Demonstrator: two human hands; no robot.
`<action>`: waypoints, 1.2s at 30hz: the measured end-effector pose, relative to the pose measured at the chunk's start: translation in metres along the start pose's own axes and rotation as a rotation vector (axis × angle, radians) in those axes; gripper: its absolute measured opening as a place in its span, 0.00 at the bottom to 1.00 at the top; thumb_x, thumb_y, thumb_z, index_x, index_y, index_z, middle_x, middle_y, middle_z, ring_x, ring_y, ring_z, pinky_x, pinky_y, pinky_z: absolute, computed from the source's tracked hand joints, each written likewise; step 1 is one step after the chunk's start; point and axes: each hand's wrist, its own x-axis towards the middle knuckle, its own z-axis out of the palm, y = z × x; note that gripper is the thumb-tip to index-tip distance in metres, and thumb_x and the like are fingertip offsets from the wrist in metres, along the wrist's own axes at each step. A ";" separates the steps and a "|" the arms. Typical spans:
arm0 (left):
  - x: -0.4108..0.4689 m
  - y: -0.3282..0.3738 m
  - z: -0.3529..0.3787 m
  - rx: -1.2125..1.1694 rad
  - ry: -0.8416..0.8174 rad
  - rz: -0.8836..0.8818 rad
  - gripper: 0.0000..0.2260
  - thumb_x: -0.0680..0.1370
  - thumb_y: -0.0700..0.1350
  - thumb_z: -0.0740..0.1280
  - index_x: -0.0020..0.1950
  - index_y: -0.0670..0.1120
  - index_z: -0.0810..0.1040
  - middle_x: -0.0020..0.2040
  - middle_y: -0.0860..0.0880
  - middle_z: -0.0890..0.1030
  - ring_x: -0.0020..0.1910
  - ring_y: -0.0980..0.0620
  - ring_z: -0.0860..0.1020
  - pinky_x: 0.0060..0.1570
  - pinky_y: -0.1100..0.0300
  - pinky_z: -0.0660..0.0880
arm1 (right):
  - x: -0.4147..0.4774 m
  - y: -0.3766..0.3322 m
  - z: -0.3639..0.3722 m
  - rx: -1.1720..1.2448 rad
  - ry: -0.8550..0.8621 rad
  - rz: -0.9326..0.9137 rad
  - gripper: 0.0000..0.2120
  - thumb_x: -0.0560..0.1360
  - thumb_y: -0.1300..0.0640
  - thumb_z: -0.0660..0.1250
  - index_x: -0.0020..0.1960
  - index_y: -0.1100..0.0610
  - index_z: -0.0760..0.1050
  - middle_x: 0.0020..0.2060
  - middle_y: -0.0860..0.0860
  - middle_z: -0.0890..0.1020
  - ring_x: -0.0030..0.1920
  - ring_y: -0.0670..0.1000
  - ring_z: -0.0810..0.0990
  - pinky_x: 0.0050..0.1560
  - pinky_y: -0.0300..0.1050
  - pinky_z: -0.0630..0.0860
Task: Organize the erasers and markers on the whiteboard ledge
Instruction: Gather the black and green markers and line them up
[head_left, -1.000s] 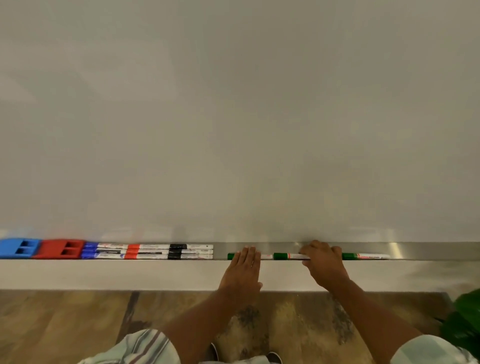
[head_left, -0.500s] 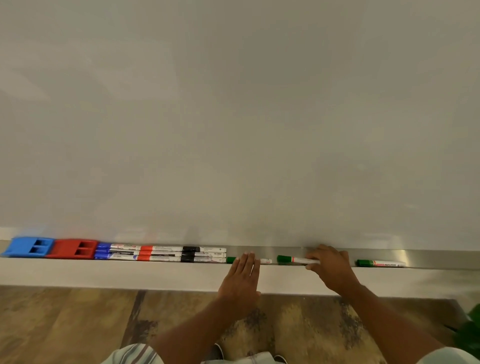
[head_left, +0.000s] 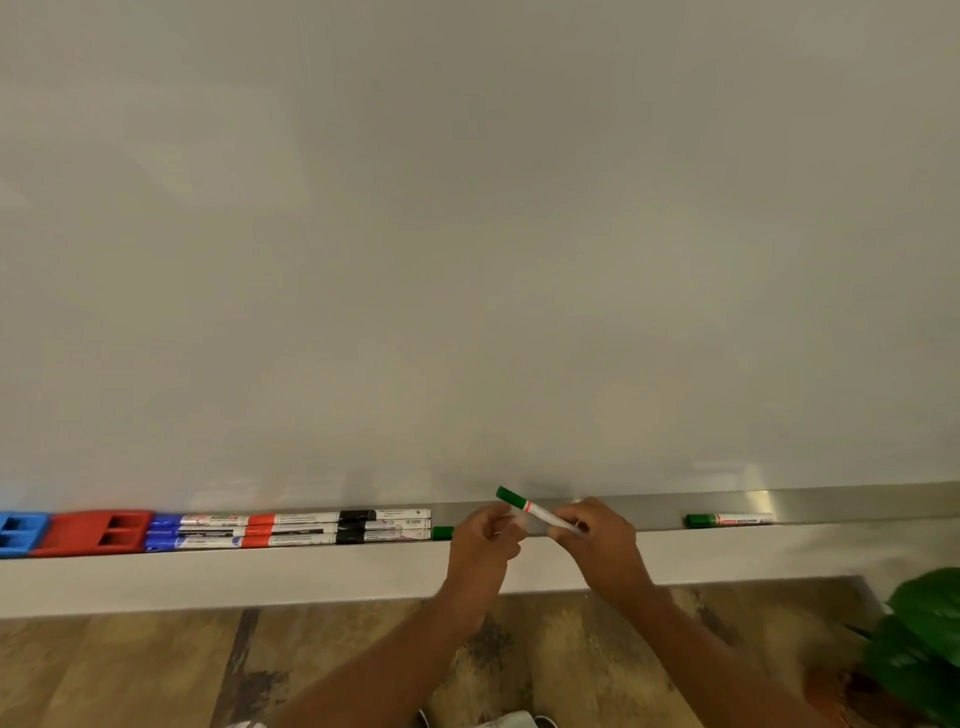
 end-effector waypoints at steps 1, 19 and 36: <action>0.001 -0.001 0.001 -0.082 -0.027 -0.021 0.09 0.81 0.44 0.74 0.60 0.47 0.86 0.53 0.43 0.89 0.57 0.44 0.87 0.58 0.53 0.84 | -0.002 -0.004 0.003 0.036 0.010 -0.012 0.09 0.74 0.38 0.68 0.39 0.40 0.79 0.36 0.43 0.80 0.39 0.47 0.79 0.45 0.57 0.80; 0.021 -0.015 0.019 -0.297 -0.058 -0.109 0.09 0.82 0.40 0.72 0.62 0.41 0.82 0.54 0.38 0.89 0.55 0.38 0.88 0.61 0.39 0.83 | -0.002 0.053 -0.052 -0.214 0.042 0.079 0.26 0.74 0.33 0.70 0.66 0.46 0.79 0.61 0.43 0.81 0.61 0.46 0.79 0.67 0.55 0.71; 0.014 -0.016 0.052 -0.227 -0.110 -0.142 0.08 0.82 0.40 0.71 0.60 0.38 0.83 0.53 0.38 0.89 0.54 0.39 0.88 0.57 0.44 0.85 | 0.004 0.134 -0.151 -0.694 -0.013 0.236 0.17 0.81 0.44 0.67 0.69 0.43 0.76 0.67 0.43 0.79 0.67 0.48 0.74 0.71 0.53 0.63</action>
